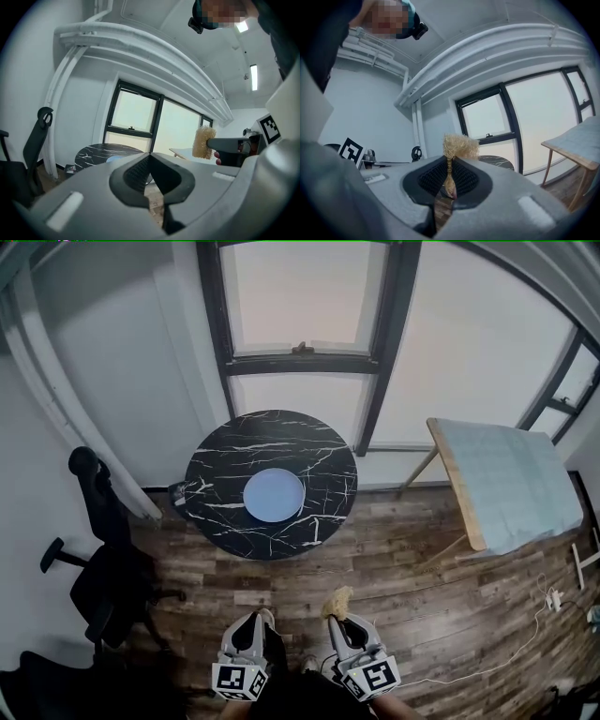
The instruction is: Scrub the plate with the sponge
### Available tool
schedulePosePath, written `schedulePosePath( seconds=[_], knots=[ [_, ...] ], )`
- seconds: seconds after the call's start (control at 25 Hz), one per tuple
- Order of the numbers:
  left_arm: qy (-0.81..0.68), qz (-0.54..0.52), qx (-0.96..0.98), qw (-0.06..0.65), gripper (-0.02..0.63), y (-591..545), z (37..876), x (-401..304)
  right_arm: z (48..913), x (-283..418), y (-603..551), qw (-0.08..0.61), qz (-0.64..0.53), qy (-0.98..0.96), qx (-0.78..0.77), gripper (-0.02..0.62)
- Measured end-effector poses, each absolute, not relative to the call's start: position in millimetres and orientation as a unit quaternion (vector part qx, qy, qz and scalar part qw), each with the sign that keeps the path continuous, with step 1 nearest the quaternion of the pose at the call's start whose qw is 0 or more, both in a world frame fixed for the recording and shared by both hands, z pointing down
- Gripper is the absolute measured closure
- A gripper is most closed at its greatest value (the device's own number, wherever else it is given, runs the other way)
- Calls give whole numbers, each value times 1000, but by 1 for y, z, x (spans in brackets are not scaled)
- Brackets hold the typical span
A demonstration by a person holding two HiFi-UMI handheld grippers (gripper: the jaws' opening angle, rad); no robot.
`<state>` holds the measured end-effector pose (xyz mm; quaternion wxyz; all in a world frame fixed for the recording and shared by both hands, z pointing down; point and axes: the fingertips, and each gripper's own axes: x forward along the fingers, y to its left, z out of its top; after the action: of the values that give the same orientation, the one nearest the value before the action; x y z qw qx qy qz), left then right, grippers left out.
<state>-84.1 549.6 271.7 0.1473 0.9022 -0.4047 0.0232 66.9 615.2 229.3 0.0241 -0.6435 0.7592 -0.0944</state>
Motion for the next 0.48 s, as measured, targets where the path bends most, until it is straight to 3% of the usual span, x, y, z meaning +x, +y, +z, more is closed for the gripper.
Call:
schedulePosePath(
  seconds=[0.48],
  knots=[
    [-377,31,909,176,606,410,286,-59,232,83,485,10,-93,745,-661,568]
  ],
)
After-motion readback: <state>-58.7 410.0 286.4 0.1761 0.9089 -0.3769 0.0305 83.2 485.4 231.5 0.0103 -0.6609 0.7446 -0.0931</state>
